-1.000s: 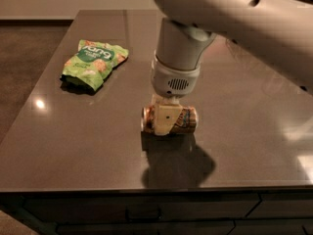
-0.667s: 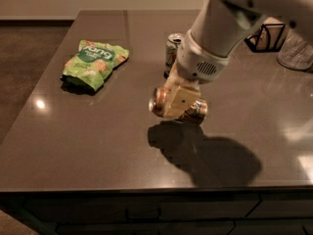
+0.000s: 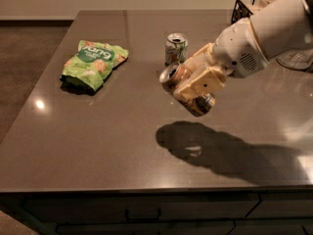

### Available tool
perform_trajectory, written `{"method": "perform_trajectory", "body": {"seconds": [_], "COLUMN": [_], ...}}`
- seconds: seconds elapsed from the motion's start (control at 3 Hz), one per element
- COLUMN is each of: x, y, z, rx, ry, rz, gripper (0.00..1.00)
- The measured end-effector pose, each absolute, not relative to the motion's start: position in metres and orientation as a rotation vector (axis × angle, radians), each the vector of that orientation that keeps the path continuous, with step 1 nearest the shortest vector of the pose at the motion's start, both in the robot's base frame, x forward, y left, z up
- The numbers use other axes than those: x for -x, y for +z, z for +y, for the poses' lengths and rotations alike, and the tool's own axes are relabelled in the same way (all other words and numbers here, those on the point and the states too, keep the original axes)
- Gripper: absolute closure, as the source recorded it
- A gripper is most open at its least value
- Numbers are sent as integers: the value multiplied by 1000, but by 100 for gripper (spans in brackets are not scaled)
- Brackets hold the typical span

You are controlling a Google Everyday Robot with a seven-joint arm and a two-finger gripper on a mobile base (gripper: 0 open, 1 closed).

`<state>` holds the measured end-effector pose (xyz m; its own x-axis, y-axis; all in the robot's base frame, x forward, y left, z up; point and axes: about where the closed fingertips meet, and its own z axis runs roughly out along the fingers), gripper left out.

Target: Place orange can upright

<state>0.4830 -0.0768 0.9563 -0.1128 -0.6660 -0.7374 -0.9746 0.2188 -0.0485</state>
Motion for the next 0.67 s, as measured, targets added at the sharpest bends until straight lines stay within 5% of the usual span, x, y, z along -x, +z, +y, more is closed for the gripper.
{"method": "perform_trajectory", "body": {"seconds": [0.67], "x": [-495], "y": [960], "z": [-76], "rx": [1164], "ry": [782], "rz": [1611], "gripper": [100]}}
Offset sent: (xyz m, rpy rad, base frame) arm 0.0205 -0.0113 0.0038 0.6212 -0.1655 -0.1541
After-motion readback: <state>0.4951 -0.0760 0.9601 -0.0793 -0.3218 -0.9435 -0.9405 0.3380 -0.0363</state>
